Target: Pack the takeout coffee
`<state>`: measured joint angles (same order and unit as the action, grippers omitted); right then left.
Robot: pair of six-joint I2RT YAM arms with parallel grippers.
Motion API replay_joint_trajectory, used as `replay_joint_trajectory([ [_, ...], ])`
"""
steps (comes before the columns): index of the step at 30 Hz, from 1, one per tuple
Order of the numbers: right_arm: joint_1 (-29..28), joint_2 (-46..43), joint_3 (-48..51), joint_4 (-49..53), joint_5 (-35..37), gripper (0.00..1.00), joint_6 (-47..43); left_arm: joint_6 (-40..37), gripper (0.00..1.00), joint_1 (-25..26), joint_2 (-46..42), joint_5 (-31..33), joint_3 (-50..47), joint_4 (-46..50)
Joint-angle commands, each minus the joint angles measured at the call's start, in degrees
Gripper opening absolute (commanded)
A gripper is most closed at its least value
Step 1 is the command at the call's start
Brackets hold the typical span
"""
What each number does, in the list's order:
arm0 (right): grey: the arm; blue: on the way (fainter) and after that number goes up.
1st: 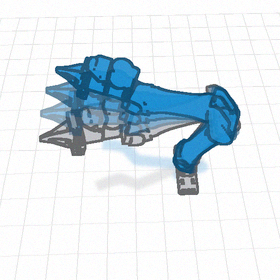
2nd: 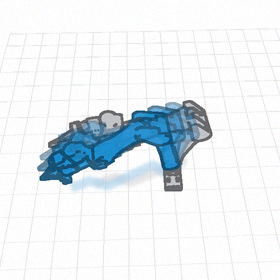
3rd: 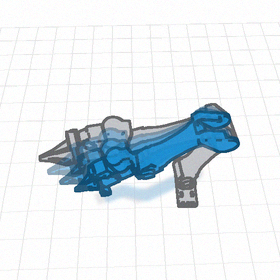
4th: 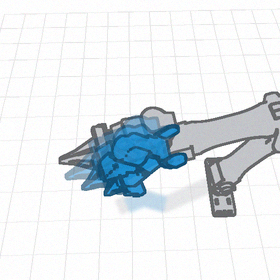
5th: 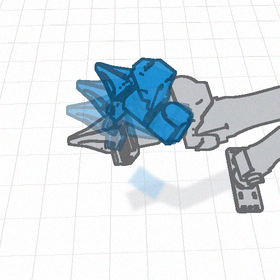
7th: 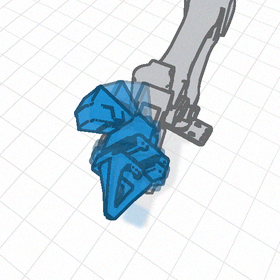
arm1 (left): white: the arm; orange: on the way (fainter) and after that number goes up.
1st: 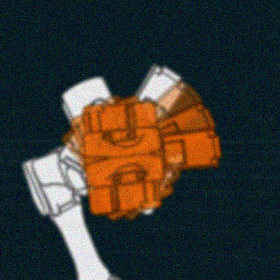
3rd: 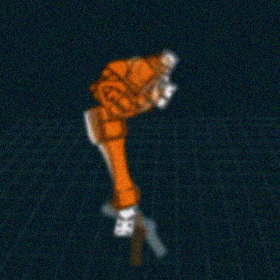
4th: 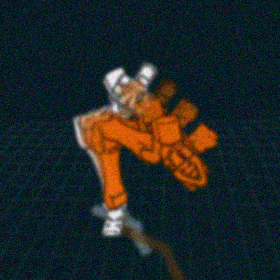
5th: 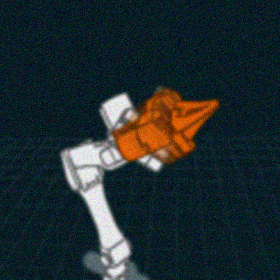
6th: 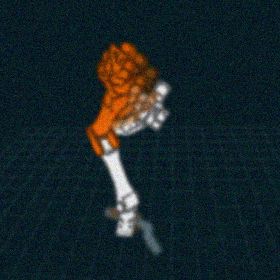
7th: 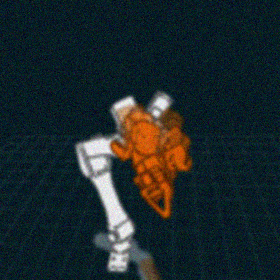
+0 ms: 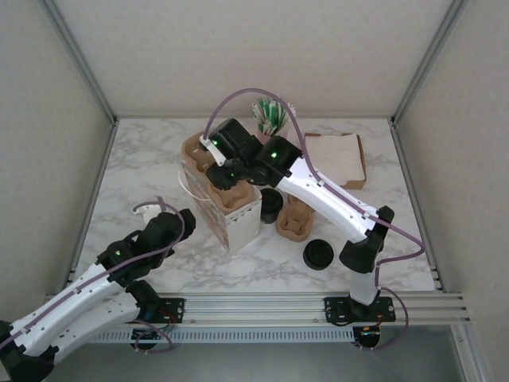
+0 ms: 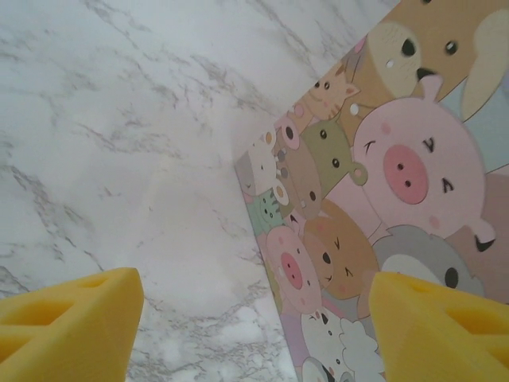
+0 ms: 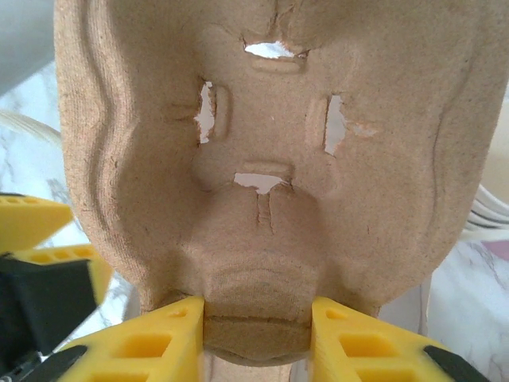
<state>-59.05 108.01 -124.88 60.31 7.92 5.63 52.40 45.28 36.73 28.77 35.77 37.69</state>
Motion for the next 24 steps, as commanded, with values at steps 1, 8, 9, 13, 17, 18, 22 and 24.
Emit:
replay_joint_trajectory([
  [1, -0.55, -0.69, 0.6, 3.2, 3.05, 0.33, 1.85, -2.73, 0.77, -0.14, -0.24, 3.43, 4.85, 3.83],
  [8, -0.56, -0.02, 1.13, 4.94, 3.1, 0.33, 2.89, -9.06, 0.8, -2.75, 3.47, 3.68, 12.64, 5.38],
  [9, -0.61, -0.01, 1.01, 5.0, 2.96, 0.33, 2.9, -9.84, 0.8, -3.62, 4.05, 2.95, 13.39, 5.23],
  [13, -0.62, 0.3, 0.87, 5.93, 3.15, 0.33, 3.3, -11.46, 0.81, -8.34, 6.28, -1.62, 15.71, 4.69],
  [17, -0.6, 1.09, 0.25, 6.98, 3.29, 0.33, 3.75, -12.36, 0.82, -13.09, 6.68, -6.4, 16.16, 2.71],
  [18, -0.61, 1.38, -0.03, 7.41, 3.25, 0.33, 3.83, -12.52, 0.82, -13.88, 6.67, -7.18, 16.24, 2.34],
  [22, -0.6, 3.25, -2.09, 9.34, 3.02, 0.33, 4.03, -13.52, 0.82, -15.9, 7.35, -8.8, 17.51, 2.1],
  [24, -0.55, 3.91, -2.71, 9.99, 2.63, 0.33, 4.11, -14.03, 0.83, -16.64, 7.83, -9.0, 17.91, 2.21],
])
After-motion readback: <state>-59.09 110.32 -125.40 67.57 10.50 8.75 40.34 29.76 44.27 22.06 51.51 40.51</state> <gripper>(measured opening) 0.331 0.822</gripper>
